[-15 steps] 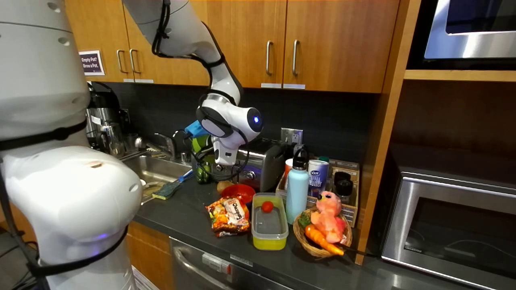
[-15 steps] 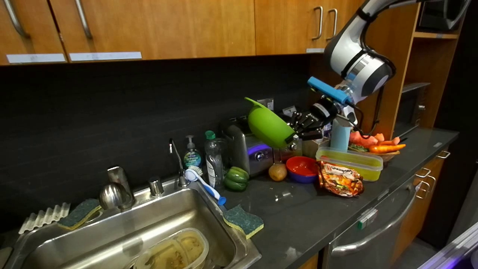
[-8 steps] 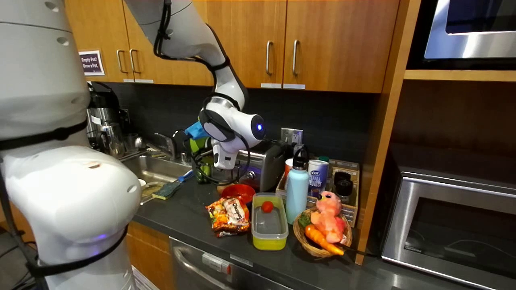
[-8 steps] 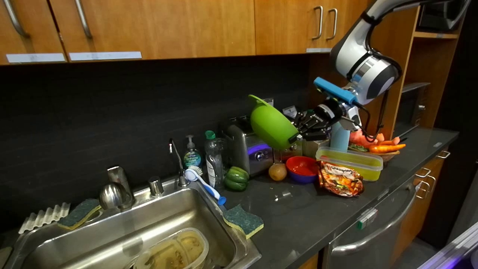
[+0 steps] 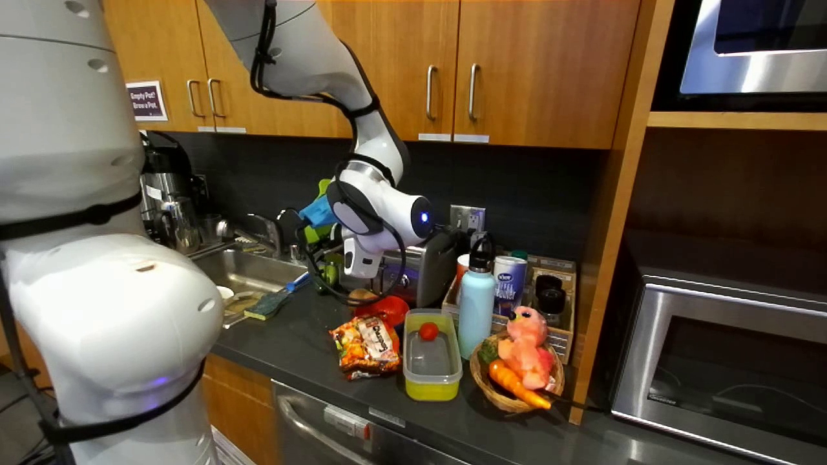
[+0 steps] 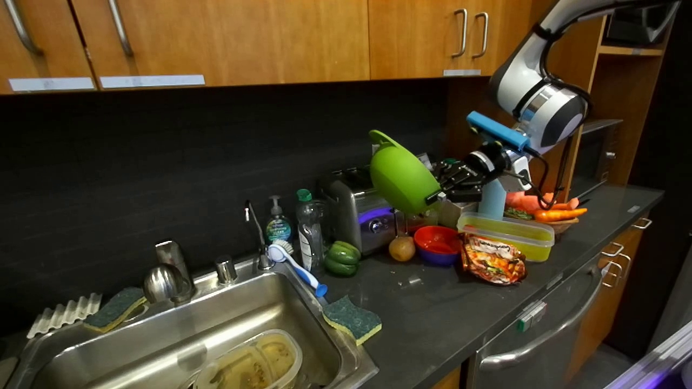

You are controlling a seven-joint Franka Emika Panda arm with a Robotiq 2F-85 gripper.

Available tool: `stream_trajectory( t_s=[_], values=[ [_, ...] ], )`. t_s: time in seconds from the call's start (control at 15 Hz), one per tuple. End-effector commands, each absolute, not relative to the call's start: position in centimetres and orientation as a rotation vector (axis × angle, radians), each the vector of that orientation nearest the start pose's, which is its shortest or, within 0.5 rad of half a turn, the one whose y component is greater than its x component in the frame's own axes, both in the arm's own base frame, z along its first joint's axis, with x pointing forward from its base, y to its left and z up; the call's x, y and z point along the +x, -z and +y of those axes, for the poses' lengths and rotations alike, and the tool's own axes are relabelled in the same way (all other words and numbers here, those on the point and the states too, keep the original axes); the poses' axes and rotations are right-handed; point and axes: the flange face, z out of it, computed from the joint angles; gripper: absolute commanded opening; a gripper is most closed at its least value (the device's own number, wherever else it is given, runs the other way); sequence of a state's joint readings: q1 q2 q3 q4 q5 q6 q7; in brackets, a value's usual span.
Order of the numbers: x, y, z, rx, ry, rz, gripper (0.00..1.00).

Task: Transfer the stuff in the green bowl onto the plate

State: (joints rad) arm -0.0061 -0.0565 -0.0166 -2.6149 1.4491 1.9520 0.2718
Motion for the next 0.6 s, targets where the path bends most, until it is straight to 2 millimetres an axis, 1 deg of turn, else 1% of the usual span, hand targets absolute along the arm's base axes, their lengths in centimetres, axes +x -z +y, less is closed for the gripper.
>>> stream_trajectory(
  t_s=[0.0,0.27,0.53],
  values=[
    [39.7,-28.0,4.3,-1.515,-0.68,1.231,0.02],
    [39.4,-27.7,3.3,-1.479,-0.71,1.193,0.02],
    [39.4,-27.8,3.0,-1.447,-0.759,1.127,0.02]
  ],
)
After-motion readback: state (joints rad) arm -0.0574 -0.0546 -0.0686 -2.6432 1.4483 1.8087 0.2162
